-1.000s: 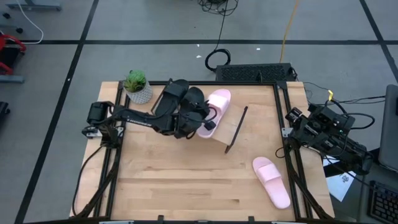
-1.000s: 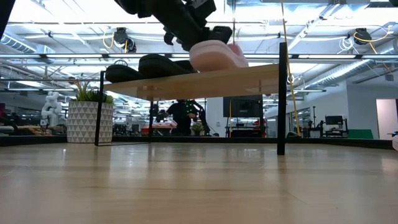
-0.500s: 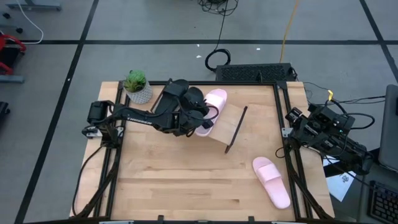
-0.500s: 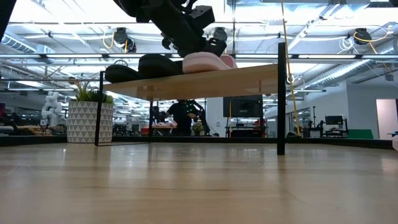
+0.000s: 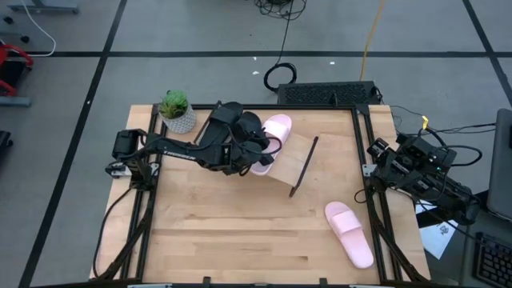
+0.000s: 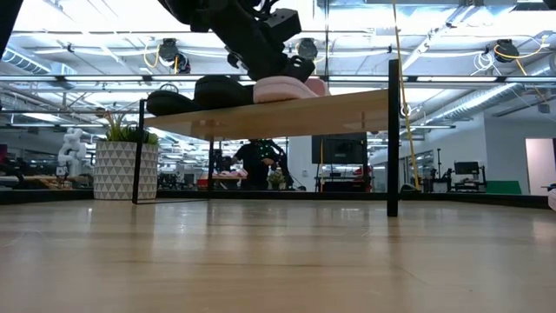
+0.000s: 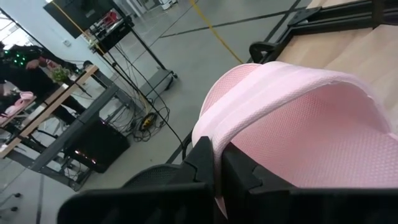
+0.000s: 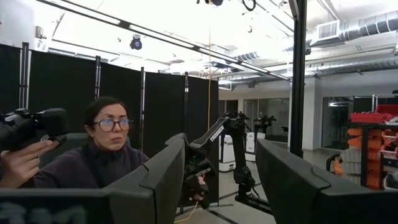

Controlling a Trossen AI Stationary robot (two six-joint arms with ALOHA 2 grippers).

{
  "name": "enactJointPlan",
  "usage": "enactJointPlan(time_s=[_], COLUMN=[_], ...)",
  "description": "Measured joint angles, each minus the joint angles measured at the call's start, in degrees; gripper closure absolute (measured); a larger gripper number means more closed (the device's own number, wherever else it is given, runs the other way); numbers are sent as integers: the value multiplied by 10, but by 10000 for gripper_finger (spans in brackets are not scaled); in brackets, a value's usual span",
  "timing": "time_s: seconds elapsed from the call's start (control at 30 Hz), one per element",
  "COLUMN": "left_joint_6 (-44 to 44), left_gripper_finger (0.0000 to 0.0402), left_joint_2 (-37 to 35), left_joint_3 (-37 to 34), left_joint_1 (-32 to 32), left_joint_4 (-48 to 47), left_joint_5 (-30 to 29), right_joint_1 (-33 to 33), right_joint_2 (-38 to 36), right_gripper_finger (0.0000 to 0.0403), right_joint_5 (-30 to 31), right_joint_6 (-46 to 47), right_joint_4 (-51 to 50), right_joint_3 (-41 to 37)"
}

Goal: Pick and place slides into the shelf
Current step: Put the left pink slide on the shelf

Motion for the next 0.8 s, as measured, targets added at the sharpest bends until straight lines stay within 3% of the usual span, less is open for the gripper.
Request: enactJointPlan(time_s=[0.37, 0.47, 0.8], left_joint_6=[40, 44, 40], left_gripper_finger=[401, 401, 401], left_joint_2=[-2, -4, -37], left_joint_3=[0, 0, -1], left_joint_1=[0, 1, 7], left_joint_4=[0, -1, -69], left_joint_5=[4, 28, 40], right_joint_1=[0, 0, 0], right_joint_2=[0, 0, 0], right_gripper_finger=[216, 216, 216], right_joint_5=[0, 0, 0], right_joint_6=[0, 0, -8], right_joint_4=[-1, -2, -6], right_joint_3=[0, 0, 0])
